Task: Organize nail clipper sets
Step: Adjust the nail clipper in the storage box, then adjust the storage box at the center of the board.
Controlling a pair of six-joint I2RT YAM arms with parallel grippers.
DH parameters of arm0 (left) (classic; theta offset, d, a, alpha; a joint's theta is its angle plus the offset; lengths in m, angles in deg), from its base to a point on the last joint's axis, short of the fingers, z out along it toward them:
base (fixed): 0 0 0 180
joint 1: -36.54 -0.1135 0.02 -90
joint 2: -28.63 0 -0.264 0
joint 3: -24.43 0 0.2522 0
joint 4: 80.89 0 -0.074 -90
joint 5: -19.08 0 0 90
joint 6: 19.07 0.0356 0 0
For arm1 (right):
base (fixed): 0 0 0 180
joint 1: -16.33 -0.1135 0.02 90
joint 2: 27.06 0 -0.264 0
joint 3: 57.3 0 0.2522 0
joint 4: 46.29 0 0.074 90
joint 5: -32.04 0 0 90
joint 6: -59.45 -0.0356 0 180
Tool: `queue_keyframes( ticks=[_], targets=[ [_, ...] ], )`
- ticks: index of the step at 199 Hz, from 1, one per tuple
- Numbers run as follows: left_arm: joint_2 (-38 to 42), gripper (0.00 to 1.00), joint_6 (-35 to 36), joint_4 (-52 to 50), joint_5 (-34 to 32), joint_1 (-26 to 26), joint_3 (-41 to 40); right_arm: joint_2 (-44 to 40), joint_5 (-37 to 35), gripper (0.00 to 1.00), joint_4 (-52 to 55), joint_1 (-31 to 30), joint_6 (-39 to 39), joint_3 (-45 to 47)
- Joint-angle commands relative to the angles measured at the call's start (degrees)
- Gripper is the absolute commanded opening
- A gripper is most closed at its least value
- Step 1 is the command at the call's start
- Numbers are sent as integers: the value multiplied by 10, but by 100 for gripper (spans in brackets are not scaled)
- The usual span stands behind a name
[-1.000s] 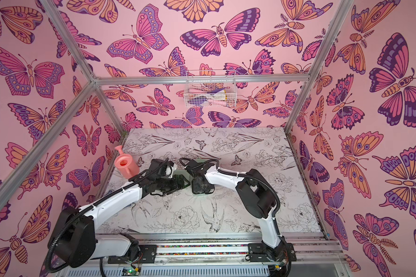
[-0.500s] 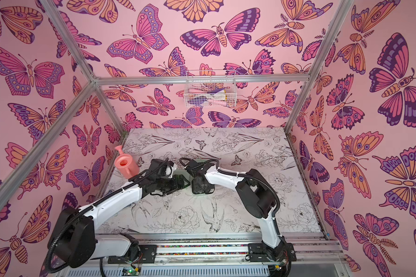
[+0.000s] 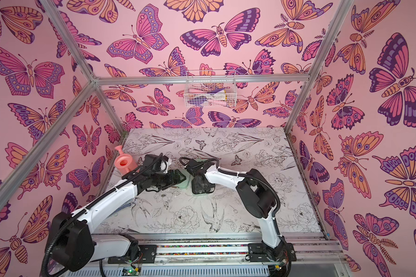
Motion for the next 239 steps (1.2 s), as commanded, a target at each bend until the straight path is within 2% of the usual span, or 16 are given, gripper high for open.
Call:
queue_keyframes(
  ticks=[1, 10, 23, 36, 60, 80, 108, 156, 199, 239],
  targets=[
    [-30, 81, 26, -14, -6, -24, 53, -58, -30, 8, 40, 2, 21, -35],
    [-48, 83, 33, -14, -6, -32, 76, -83, -21, 12, 36, 2, 14, -19],
    [-81, 86, 41, -14, -4, -43, 110, -124, 3, 28, 17, 2, -10, 32],
    [-121, 88, 46, -14, 7, -54, 145, -169, 36, 37, -22, 4, -51, 103],
    [-207, 88, 58, -11, 41, -65, 209, -252, 104, 52, -160, 12, -157, 253],
    [-278, 86, 75, -11, 86, -67, 263, -300, 137, 58, -309, 12, -252, 355],
    [-359, 85, 96, -5, 118, -67, 321, -284, 151, 67, -500, 5, -348, 431],
    [-441, 84, 115, -5, 103, -70, 379, -191, 151, 70, -637, -4, -443, 449],
    [-484, 83, 121, -4, 115, -76, 410, -157, 136, 70, -638, -3, -458, 445],
    [-478, 83, 129, 5, 117, -77, 404, -154, 123, 70, -622, 20, -442, 447]
  ],
)
